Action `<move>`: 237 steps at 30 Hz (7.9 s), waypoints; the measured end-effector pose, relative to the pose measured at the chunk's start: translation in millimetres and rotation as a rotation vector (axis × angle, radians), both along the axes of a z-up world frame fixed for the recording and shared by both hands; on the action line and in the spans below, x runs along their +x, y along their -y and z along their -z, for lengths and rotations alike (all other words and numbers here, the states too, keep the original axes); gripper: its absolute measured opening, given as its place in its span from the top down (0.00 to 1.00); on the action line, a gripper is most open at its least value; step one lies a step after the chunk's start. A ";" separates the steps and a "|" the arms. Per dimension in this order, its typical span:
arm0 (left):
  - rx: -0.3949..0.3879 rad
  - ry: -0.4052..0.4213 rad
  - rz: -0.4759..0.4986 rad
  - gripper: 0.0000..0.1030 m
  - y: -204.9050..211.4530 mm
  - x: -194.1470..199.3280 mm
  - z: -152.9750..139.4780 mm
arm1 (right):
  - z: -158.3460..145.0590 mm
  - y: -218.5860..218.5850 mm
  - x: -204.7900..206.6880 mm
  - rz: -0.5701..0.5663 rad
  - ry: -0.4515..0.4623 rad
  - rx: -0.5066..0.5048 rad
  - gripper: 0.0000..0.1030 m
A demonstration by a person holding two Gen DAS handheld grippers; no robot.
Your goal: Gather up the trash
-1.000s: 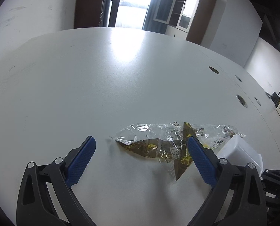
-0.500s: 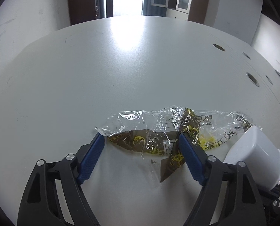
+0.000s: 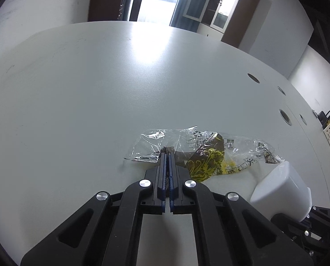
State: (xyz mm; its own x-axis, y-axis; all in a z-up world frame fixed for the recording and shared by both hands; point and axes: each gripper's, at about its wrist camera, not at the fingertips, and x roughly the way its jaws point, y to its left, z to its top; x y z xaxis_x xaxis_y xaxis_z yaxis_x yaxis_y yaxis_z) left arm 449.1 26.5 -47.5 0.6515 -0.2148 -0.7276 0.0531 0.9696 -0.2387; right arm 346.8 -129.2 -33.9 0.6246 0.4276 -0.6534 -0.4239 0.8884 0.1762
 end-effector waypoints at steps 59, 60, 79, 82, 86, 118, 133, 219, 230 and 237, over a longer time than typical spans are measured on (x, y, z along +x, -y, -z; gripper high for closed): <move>0.014 0.335 -0.190 0.99 -31.1 -502.7 -40.4 | -1.1 65.2 -370.7 -0.002 0.262 0.054 0.98; 0.031 0.335 -0.170 0.99 -25.0 -508.4 -38.2 | 0.4 64.6 -376.4 -0.007 0.261 0.044 0.98; 0.094 0.093 -0.066 0.99 11.3 -523.5 63.2 | 90.3 81.4 -414.3 -0.078 0.033 0.039 0.98; 0.106 0.004 -0.056 0.99 14.9 -499.9 95.2 | 117.0 76.8 -401.1 -0.057 -0.012 0.014 0.98; 0.131 -0.075 -0.036 0.99 16.6 -468.6 126.8 | 149.7 61.0 -379.2 -0.050 -0.075 -0.019 0.98; 0.012 -0.608 -0.226 0.99 -4.6 -258.4 349.2 | 369.2 7.5 -189.4 0.101 -0.563 -0.049 0.98; -0.069 -0.574 -0.264 0.58 -11.6 -247.1 352.7 | 406.6 17.1 -153.2 0.149 -0.664 -0.026 0.80; -0.018 -0.442 0.033 0.06 0.6 -340.5 261.6 | 303.7 43.2 -226.6 -0.076 -0.526 -0.083 0.08; -0.012 -0.449 0.034 0.06 2.9 -339.9 264.8 | 305.2 42.7 -225.3 -0.074 -0.530 -0.087 0.08; -0.011 -0.455 0.030 0.06 1.8 -340.0 266.0 | 306.3 45.1 -224.6 -0.073 -0.539 -0.077 0.08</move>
